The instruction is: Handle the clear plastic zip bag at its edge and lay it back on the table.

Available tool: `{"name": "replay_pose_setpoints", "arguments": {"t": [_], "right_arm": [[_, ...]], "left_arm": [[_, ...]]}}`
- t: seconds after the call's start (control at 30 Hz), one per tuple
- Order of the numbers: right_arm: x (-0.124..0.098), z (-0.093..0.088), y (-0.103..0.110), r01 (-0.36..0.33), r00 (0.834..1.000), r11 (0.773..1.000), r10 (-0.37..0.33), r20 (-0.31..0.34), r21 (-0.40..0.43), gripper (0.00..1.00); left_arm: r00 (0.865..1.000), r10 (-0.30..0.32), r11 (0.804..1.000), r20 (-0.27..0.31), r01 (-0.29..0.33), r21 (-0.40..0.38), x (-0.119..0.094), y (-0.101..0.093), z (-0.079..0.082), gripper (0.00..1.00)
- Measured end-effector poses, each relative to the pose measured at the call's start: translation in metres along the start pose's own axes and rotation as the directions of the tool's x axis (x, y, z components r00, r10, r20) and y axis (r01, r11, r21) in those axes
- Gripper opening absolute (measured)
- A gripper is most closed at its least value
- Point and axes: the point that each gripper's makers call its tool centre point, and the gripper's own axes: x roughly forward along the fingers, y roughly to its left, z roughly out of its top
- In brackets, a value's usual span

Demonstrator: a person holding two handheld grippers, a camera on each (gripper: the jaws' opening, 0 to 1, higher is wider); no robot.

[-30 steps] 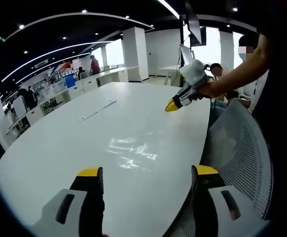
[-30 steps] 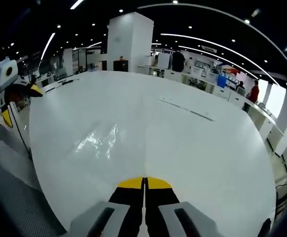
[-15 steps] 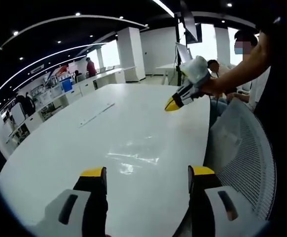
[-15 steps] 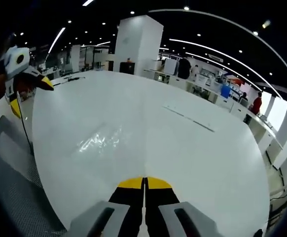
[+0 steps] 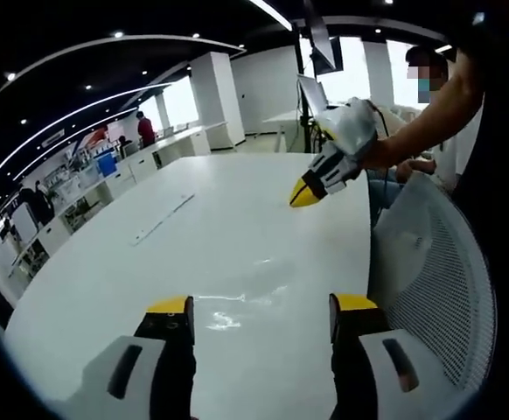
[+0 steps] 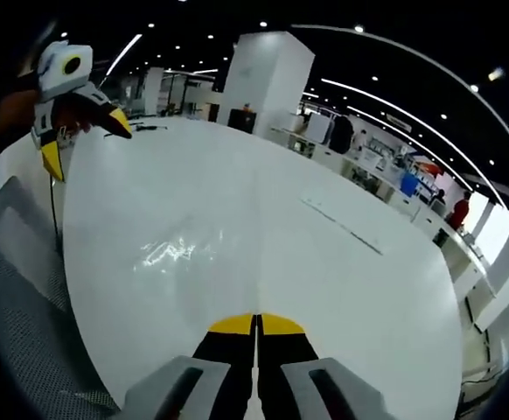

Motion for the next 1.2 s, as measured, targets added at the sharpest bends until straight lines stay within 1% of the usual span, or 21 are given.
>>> {"name": "replay_pose_setpoints", "arguments": {"t": [0.33, 0.6, 0.83, 1.1, 1.2], "right_arm": [[-0.002, 0.005, 0.010, -0.007, 1.000, 0.997, 0.007, 0.002, -0.074, 0.00], [-0.005, 0.011, 0.013, -0.007, 1.000, 0.994, 0.008, 0.005, -0.110, 0.00], [-0.007, 0.016, 0.017, -0.010, 1.000, 0.990, 0.011, 0.008, -0.143, 0.00], [-0.007, 0.016, 0.020, -0.014, 1.000, 0.985, 0.015, 0.007, -0.173, 0.00], [-0.007, 0.017, 0.021, -0.015, 1.000, 0.982, 0.017, 0.008, -0.187, 0.00]], "left_arm": [[0.999, -0.034, 0.999, -0.001, 0.034, 0.041, 0.015, -0.001, 0.012, 0.59], [0.998, -0.059, 0.996, 0.004, 0.058, 0.067, 0.026, -0.004, 0.021, 0.57], [0.997, -0.080, 0.990, 0.002, 0.080, 0.115, 0.037, -0.003, 0.031, 0.55], [0.993, -0.118, 0.976, -0.015, 0.119, 0.182, 0.055, -0.004, 0.039, 0.53], [0.992, -0.125, 0.973, -0.017, 0.125, 0.194, 0.059, -0.004, 0.042, 0.52]]}}
